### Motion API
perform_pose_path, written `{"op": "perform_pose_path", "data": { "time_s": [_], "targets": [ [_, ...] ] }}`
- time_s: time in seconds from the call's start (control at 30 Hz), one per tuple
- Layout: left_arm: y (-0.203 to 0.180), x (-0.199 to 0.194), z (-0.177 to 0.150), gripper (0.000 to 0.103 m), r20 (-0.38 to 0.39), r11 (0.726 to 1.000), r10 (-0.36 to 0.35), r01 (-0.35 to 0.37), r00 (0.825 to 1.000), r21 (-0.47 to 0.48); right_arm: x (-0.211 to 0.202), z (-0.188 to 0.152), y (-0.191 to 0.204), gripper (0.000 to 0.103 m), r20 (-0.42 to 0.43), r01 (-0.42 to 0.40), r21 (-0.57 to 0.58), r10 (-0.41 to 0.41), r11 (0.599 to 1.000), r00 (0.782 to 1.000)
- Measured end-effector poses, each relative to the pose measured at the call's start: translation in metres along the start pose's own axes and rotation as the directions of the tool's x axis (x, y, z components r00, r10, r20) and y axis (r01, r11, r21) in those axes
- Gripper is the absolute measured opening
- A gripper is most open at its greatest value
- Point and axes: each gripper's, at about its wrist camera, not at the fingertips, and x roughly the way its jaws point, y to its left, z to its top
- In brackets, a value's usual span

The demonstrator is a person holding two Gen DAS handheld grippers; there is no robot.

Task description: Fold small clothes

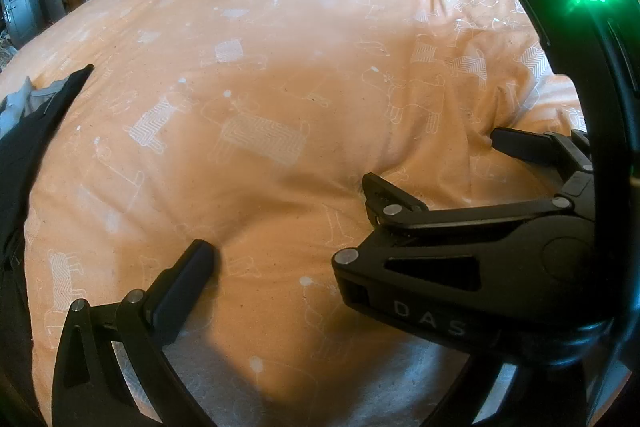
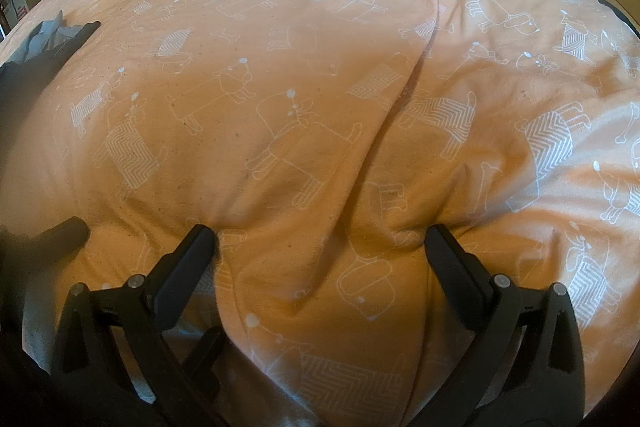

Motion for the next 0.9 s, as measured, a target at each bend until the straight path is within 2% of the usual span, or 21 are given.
{"op": "perform_pose_path", "data": {
  "time_s": [0.9],
  "targets": [
    [0.0039, 0.0008, 0.0010, 0.103, -0.001, 1.000, -0.007, 0.007, 1.000, 0.002, -0.0008, 0.0011, 0.0008, 0.103, 0.001, 0.000, -0.001, 0.000, 1.000, 1.000]
  ]
}}
